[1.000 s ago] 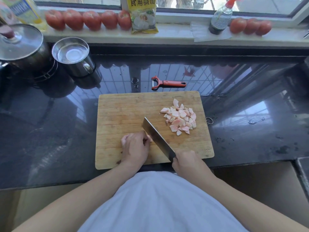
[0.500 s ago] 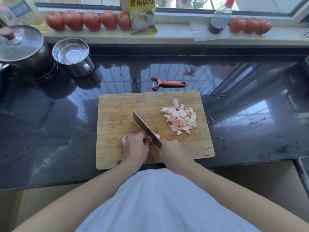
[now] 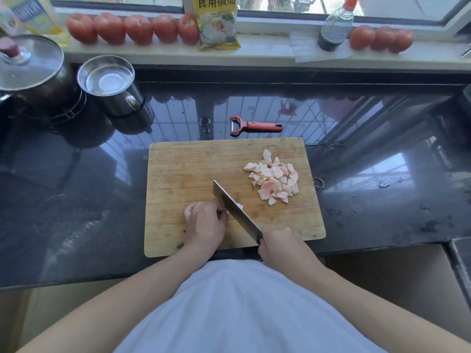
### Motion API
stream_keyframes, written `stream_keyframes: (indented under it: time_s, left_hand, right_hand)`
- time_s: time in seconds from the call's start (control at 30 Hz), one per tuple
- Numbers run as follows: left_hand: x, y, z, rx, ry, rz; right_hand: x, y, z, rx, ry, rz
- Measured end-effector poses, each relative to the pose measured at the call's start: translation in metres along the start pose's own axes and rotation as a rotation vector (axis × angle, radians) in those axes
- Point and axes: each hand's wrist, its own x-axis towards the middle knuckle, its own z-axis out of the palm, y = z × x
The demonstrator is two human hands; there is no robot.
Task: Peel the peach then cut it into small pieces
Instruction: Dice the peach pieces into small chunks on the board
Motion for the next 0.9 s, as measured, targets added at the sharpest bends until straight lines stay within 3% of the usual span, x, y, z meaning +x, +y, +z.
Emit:
stream_keyframes:
  time_s: [0.2,0.4,0.57,0.67,0.77,0.9]
  left_hand:
    - [0.0,0.003,-0.001,0.021,-0.014,-0.023]
    - [0.002,0.006,-0.001,0.073,-0.035,-0.074]
    - [0.006,0.0,-0.001,0.011,-0.039,-0.052]
    - [0.007,-0.003,-0.018,-0.151,-0.032,-0.058]
    - [0.003,-0.006,-0.05,-0.352,0.057,-0.156]
    - [0.004,-0.032,-0.083,-0.355,0.159,-0.23]
  right_hand:
    - [0.0,-0.006,-0.003,-0.031,-0.031,-0.017]
    - [0.02,-0.028,-0.006,0.079,0.061,-0.069]
    - [0.015,-0.009,-0.004,0.284,0.154,-0.021]
    - [0.004,0.009,-0.003,0.333,0.172,-0.003]
    - [0.0,0.017,-0.003,0.245,0.153,-0.04]
    - [0.005,0.008,0.003,0.071,0.058,-0.134]
